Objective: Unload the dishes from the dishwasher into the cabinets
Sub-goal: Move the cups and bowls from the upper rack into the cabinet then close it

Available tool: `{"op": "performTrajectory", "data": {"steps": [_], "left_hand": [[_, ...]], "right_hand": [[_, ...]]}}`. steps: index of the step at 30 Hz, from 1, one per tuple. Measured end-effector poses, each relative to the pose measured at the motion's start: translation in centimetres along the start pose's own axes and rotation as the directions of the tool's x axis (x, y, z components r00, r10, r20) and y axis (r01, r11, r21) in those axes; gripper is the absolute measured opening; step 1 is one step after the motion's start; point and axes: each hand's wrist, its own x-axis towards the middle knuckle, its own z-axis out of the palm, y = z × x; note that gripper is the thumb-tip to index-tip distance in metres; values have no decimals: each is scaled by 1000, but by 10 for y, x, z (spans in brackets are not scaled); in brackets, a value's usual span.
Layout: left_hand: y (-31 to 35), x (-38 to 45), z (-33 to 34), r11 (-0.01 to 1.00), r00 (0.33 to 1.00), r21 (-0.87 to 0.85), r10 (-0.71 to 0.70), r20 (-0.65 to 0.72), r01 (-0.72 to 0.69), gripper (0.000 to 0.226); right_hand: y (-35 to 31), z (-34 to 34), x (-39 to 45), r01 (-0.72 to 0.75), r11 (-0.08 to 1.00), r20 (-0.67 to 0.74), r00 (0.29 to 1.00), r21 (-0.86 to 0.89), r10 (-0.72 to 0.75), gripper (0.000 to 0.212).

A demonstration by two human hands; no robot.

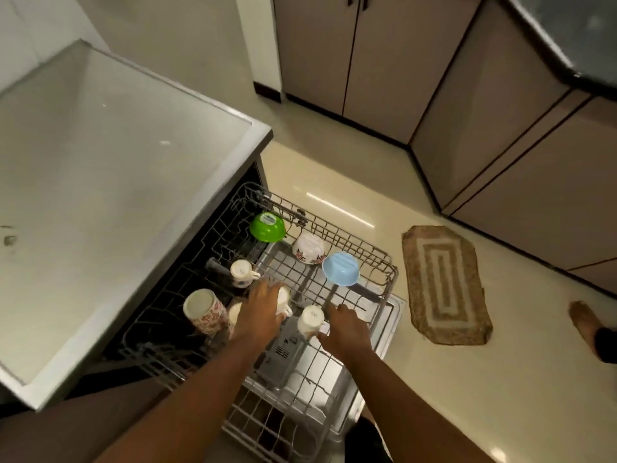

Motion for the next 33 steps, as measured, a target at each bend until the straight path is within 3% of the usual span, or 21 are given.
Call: {"op": "performTrajectory", "data": {"steps": [6, 9, 13, 19, 24, 27, 30, 33], "left_hand": [[-20, 38, 52, 992, 994, 97, -86, 67, 79, 79], [-31, 51, 67, 992, 989, 92, -100, 107, 90, 83], [-34, 61, 78, 987, 987, 148, -88, 132, 68, 89], [-34, 66, 91, 997, 997, 16, -71, 14, 71, 73], [-42, 52, 85, 993, 999, -117, -36, -33, 32, 72], [-37, 29, 68, 985, 991, -168, 18, -135, -41, 69], [-27, 4, 39, 991, 970, -112, 43, -239, -72, 69], [-18, -15, 14, 981, 961, -181, 23, -275, -75, 69]], "right_hand": [[15, 40, 60, 102, 991, 71, 993, -86, -96, 75], [13, 54, 75, 179, 980, 120, 979, -88, -168, 71], [13, 70, 75, 238, 969, 83, 969, -61, -233, 67], [13, 85, 74, 302, 952, 8, 953, -55, -302, 71], [16, 84, 61, 352, 931, -16, 935, -96, -355, 67], [15, 71, 39, 307, 952, -97, 947, -11, -307, 63], [10, 52, 12, 240, 968, -148, 962, 70, -228, 66], [6, 37, -13, 201, 974, -196, 964, 106, -178, 70]]}}
